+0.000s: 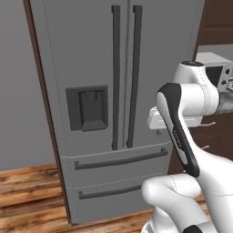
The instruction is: Retrieve the fish from the fridge and place it on the saucepan with marinade on the stove.
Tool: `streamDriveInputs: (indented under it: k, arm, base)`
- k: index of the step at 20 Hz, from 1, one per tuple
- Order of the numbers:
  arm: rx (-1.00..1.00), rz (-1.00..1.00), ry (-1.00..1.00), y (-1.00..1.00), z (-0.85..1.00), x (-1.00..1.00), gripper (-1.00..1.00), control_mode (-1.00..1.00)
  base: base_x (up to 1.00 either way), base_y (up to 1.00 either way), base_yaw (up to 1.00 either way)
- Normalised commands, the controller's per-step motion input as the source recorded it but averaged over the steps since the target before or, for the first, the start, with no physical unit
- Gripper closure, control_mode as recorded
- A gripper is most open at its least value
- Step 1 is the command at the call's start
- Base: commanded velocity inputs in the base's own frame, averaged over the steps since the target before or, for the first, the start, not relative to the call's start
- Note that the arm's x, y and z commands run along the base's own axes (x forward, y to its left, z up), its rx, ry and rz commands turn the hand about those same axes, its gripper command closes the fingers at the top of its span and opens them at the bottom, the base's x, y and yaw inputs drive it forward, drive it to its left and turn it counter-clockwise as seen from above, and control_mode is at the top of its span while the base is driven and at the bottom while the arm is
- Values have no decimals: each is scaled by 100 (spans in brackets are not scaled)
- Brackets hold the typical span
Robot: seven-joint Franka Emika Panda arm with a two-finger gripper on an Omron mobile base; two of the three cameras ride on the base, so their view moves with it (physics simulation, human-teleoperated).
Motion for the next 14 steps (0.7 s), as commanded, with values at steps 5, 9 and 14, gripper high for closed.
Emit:
streamDriveInputs:
  k: [5, 9, 14]
  arm:
    - [0, 0, 0, 0, 0, 0, -100, 100]
    - [0, 0, 0, 0, 0, 0, -100, 100]
    - [0, 0, 0, 0, 0, 0, -100, 100]
  base:
    - [-54, 34, -7]
    - [-94, 23, -14]
    - [-100, 20, -6]
